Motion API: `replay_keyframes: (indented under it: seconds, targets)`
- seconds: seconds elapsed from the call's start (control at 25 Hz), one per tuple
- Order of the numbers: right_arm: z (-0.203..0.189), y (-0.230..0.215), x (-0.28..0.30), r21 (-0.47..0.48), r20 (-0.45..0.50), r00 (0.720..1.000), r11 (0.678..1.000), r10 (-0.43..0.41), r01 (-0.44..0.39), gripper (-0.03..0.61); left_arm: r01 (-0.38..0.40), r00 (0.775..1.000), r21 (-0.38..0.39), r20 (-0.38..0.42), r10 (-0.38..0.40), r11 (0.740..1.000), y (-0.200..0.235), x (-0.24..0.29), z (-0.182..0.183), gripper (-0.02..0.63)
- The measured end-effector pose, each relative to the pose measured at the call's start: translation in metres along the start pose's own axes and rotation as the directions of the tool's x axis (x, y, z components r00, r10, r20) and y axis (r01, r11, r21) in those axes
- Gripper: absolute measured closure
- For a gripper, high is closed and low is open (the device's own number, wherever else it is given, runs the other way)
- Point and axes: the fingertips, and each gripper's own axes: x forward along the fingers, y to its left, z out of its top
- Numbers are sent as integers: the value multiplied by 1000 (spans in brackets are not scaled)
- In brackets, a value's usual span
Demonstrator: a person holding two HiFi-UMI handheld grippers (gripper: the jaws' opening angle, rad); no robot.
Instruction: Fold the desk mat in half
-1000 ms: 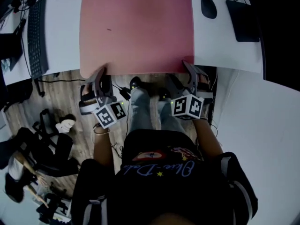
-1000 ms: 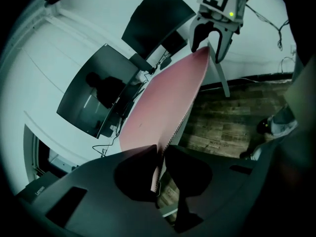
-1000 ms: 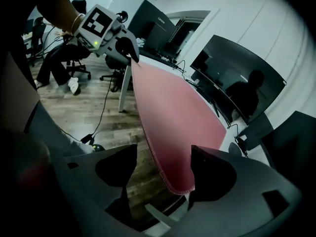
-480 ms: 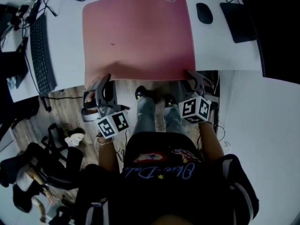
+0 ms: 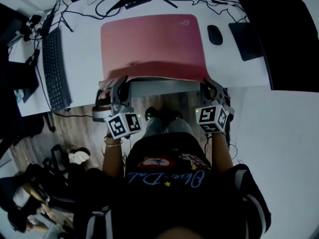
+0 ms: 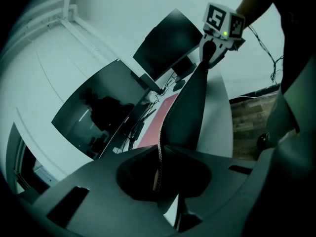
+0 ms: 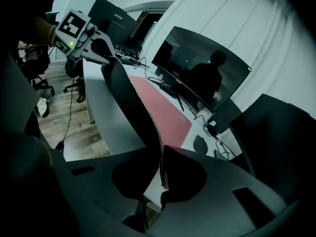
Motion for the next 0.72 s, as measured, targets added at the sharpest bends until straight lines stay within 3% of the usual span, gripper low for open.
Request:
replay_keyframes:
  seconds: [0.36,0.72]
  targets:
    - [46,-55,39,-10,63,996,998,-66,66,555,7,1000,-13,-27,-7,1000,42,46,6,584]
    - [89,-91,119,-58,74,997,998,-9,13,555,33,992,-59,-117,-40,998,80,115,-9,583]
